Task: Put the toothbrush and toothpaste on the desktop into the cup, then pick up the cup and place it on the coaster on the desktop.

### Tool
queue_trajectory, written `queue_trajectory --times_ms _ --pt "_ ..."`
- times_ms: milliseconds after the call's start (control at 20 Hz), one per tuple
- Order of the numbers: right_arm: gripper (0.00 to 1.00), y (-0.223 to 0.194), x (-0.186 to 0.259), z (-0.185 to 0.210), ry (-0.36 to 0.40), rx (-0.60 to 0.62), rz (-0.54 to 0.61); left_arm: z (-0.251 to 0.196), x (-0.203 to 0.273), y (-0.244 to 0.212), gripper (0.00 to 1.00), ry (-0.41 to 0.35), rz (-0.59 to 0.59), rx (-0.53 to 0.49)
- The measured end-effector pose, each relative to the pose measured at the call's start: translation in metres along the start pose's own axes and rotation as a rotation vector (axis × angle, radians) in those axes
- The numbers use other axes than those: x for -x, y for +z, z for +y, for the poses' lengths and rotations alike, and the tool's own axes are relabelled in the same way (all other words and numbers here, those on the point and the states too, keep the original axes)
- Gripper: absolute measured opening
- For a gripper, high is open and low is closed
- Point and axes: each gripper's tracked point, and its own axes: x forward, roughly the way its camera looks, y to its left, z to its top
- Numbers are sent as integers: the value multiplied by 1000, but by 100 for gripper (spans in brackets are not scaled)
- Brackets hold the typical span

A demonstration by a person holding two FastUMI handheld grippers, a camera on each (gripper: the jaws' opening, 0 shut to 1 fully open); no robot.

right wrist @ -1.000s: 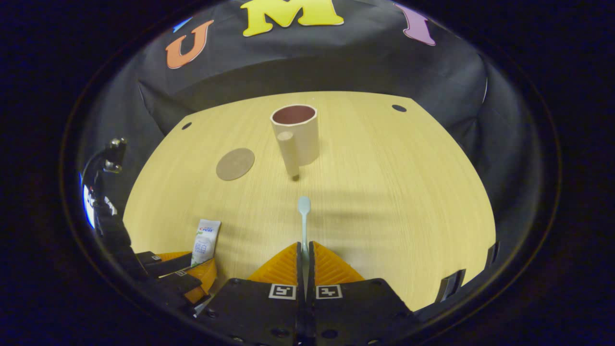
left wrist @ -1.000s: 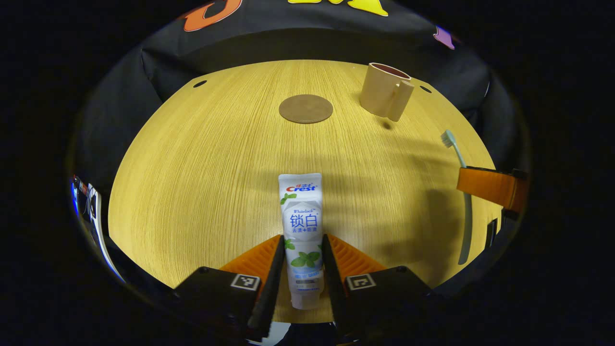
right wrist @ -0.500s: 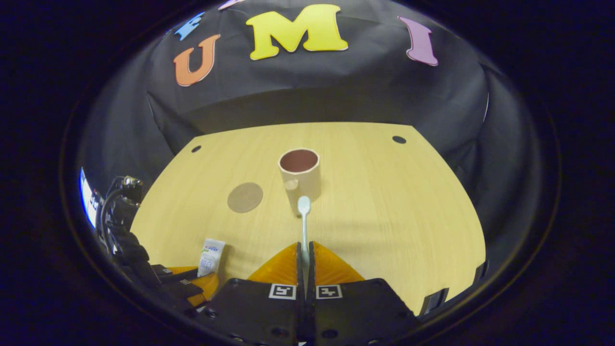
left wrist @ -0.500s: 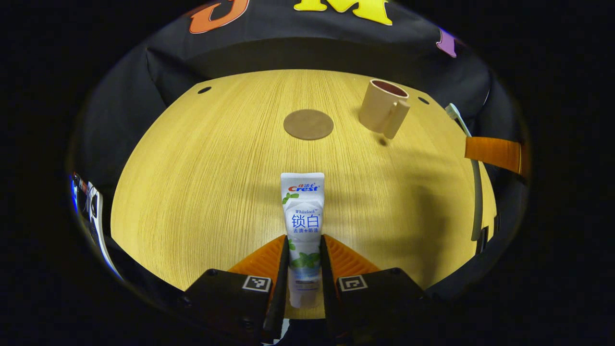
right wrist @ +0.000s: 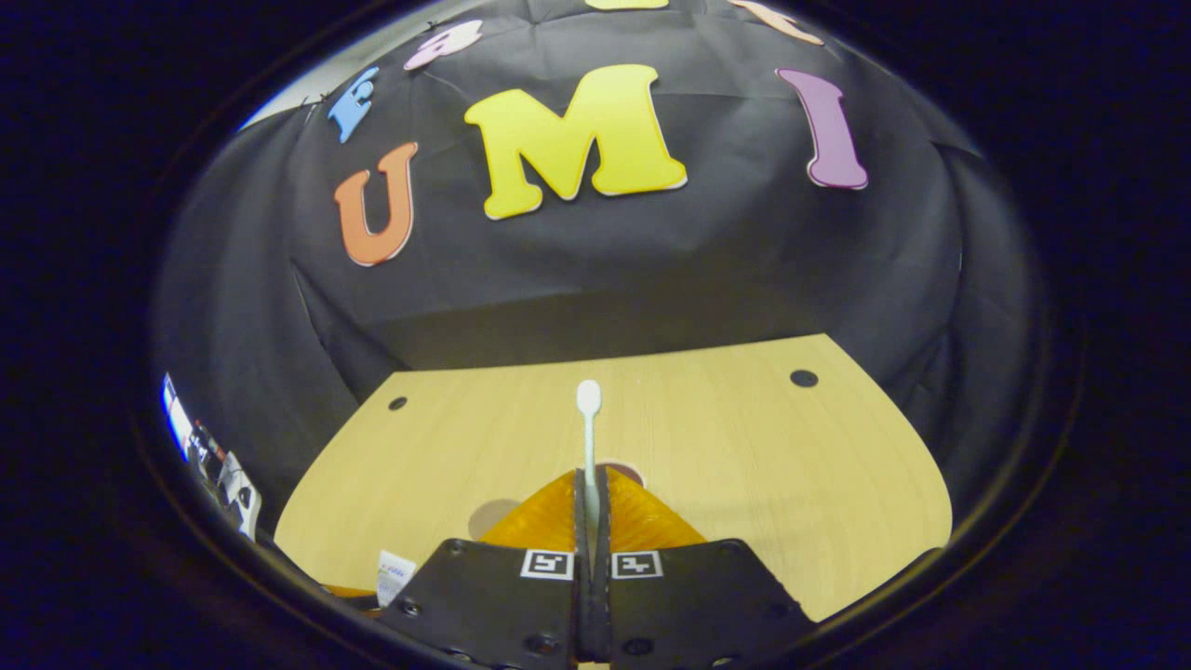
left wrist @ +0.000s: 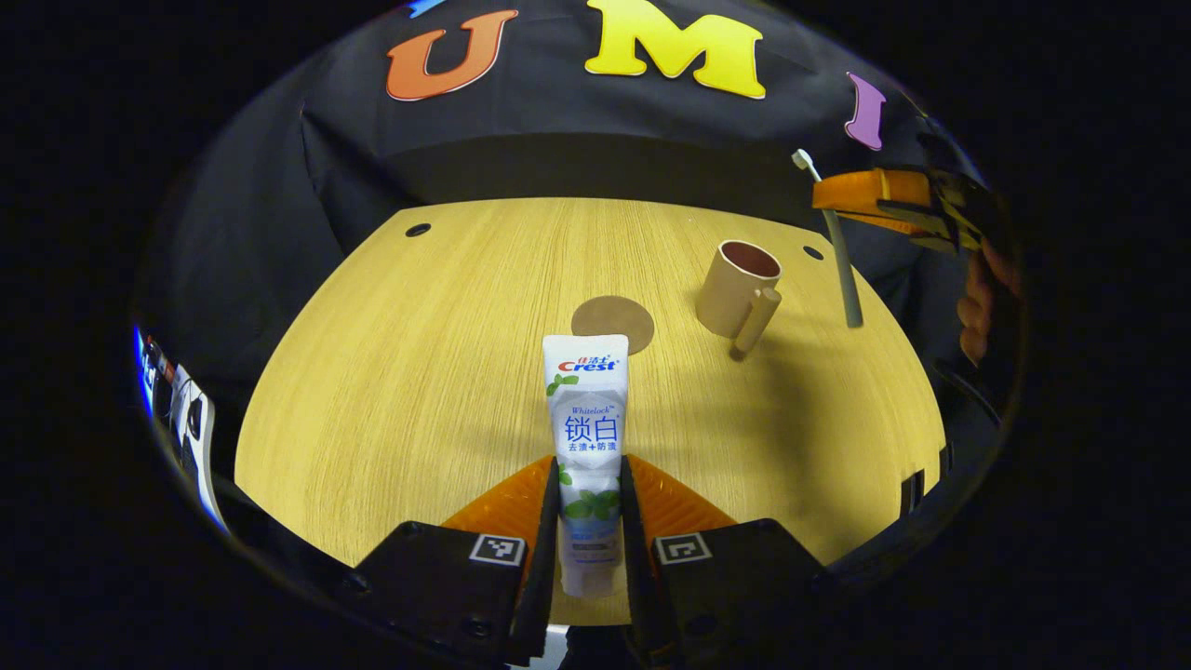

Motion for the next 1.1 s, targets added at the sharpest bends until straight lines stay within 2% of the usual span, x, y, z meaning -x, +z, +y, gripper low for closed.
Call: queue_trajectory --times_ms 200,400,550,600,650,700,800,950,1000,1100 --pt "0 25 -45 12 13 26 -97 11 2 7 37 33 -27 6" --pt "0 23 -84 21 14 63 -137 14 3 20 37 50 -58 16" --pt "0 6 -107 17 4 81 -116 19 3 26 37 67 -72 17" --pt "0 1 -111 15 2 77 -113 20 3 28 41 69 -74 23" --pt "0 -3 -115 12 -4 77 -109 21 3 31 36 71 -77 29" --pt "0 -8 -117 10 -8 79 -104 23 2 32 41 74 -80 31" --pt "0 -17 -121 8 -13 86 -101 26 3 36 41 80 -81 32" --pt "1 -31 -126 2 -25 81 -80 30 0 40 41 84 -85 35" --pt "1 -36 -127 1 -30 80 -73 30 0 41 37 83 -90 34" --pt "7 -39 -122 -1 -36 84 -72 29 0 46 37 78 -102 33"
